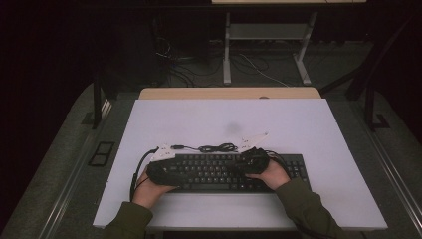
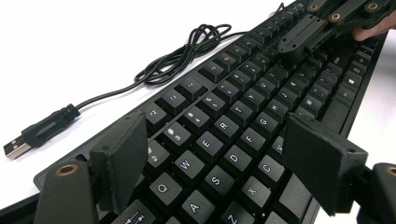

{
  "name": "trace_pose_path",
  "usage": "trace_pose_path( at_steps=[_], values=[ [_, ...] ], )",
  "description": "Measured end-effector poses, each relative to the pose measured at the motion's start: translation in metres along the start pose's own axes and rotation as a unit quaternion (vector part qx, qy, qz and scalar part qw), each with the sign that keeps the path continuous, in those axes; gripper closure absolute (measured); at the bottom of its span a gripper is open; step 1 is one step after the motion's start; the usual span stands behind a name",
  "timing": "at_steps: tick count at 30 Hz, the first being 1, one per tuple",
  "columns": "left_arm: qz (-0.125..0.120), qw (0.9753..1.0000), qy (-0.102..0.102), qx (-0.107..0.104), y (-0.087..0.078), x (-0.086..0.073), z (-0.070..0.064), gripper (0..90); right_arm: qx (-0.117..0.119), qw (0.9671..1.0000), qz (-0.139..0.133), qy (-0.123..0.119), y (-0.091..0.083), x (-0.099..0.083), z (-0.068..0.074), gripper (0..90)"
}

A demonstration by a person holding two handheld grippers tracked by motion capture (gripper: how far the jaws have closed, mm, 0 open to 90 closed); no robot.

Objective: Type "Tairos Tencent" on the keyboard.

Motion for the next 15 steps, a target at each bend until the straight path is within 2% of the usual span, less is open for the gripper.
trace_pose_path(
  at_steps=[15],
  values=[
    [-0.003, 1.0000, 0.000, 0.002, -0.0002, 0.0005, -0.0004, 21.6, -0.006, 1.0000, 0.008, -0.001, 0.0026, -0.0016, 0.0004, 89.7]
  ],
)
Point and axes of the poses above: each handheld gripper's, and its own axes: y roughly forward along the jaws, x roughly out of its top, z roughly to its left, the point moved 5 cm from there along y, roughly forward along the jaws, and after that the axes turned 5 degrees about -x, right-handed, at the moved point
